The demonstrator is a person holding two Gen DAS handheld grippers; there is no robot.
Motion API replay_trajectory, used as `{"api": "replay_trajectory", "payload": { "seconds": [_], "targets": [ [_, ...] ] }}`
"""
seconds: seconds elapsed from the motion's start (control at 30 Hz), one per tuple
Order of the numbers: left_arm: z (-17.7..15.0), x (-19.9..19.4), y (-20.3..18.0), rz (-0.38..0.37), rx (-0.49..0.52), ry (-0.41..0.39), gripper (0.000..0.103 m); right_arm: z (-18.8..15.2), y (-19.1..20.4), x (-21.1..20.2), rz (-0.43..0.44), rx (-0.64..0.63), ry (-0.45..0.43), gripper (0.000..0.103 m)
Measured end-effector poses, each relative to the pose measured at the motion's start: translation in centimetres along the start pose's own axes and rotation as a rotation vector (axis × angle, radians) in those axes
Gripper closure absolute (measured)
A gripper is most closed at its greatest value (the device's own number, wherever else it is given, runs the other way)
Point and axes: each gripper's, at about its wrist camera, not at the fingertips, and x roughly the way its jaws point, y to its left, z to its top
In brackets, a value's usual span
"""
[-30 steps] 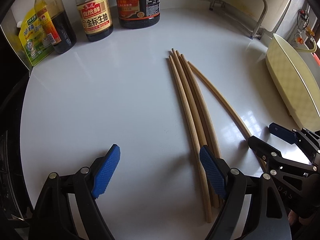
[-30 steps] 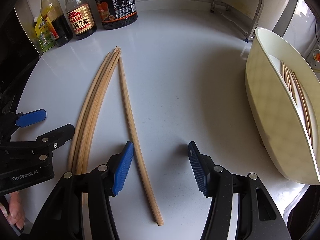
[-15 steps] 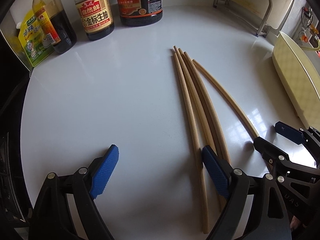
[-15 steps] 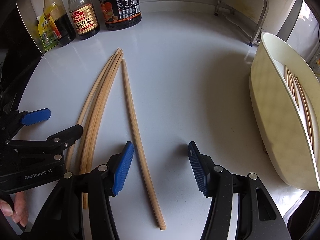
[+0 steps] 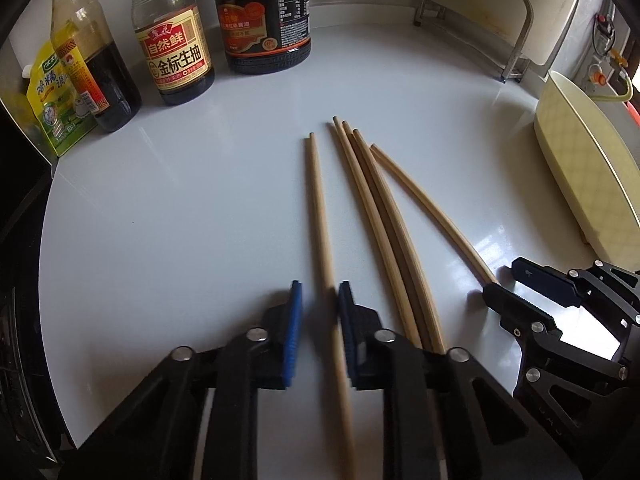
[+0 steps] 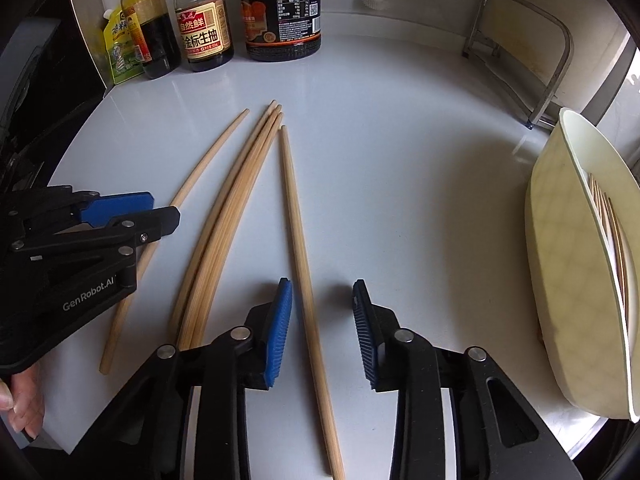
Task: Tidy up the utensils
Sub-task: 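Close the left tool on one chopstick while the right tool grasps another, then lift and carry both held chopsticks over the white basin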
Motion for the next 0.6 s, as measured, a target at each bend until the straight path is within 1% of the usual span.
{"api": "replay_trajectory", "payload": {
  "seconds": [0.03, 0.07, 0.2, 0.3, 0.43, 0.6],
  "targets": [
    [-0.1, 0.0, -0.1, -0.003, 0.006, 0.003, 0.095, 0.1, 0.1, 0.0, 0.000, -0.005, 0.004, 0.096],
    [-0.2, -0.1, -0.2, -0.010, 0.008, 0.006, 0.096, 0.2, 0.2, 0.0, -0.006, -0.007, 0.010, 0.097],
    [-0.4, -0.2, 0.2, -0.034, -0.010, 0.032, 0.096, 0.3, -0.5, 0.0, 0.016, 0.046, 0.020, 0.097],
    [-0.6, -0.5, 0.7, -0.045, -0.027, 0.054, 0.096, 0.1, -1.0, -0.7, 0.045, 0.096, 0.007, 0.097],
    [-0.7, -1.9, 0.8, -0.054, -0.028, 0.050, 0.096, 0.1, -1.4, -2.4, 0.081, 0.142, -0.024, 0.097],
    [0.4, -4.1, 0.4, -0.080, -0.016, 0.034, 0.096, 0.1, -2.2, -5.0, 0.108, 0.179, -0.069, 0.097]
  ]
}}
